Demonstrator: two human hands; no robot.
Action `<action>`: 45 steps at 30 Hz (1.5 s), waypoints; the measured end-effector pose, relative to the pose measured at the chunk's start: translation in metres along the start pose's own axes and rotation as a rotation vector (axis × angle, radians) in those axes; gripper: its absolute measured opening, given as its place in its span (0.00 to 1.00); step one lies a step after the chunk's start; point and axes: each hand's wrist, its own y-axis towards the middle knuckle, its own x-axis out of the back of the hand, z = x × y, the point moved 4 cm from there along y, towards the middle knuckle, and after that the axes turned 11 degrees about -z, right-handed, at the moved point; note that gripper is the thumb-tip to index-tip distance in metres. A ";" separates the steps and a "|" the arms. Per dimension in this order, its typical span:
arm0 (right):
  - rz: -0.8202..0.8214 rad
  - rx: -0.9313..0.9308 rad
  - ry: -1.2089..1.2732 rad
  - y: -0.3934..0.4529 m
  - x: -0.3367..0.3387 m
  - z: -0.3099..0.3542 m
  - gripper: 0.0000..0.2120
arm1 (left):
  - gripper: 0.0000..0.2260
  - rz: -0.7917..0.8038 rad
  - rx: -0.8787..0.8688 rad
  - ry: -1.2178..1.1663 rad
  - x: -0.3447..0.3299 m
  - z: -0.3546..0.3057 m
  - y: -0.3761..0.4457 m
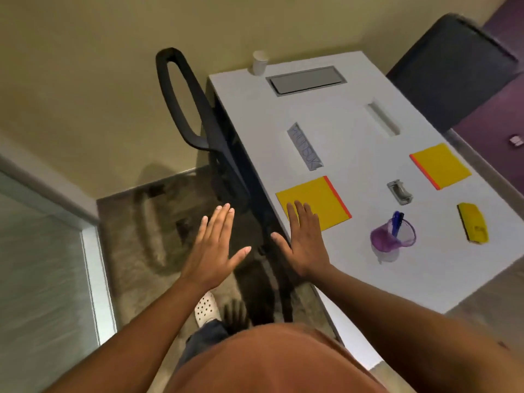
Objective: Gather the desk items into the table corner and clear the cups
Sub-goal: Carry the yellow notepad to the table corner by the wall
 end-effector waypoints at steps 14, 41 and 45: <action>-0.147 -0.459 0.081 0.023 -0.001 -0.034 0.38 | 0.40 0.238 -0.371 -0.103 -0.055 -0.033 0.131; -0.208 -1.800 1.148 0.037 -0.068 -0.162 0.36 | 0.28 0.706 -0.067 -0.150 -0.197 -0.129 0.266; -0.219 -1.886 1.211 0.041 -0.077 -0.158 0.34 | 0.22 0.679 -0.019 -0.119 -0.208 -0.125 0.271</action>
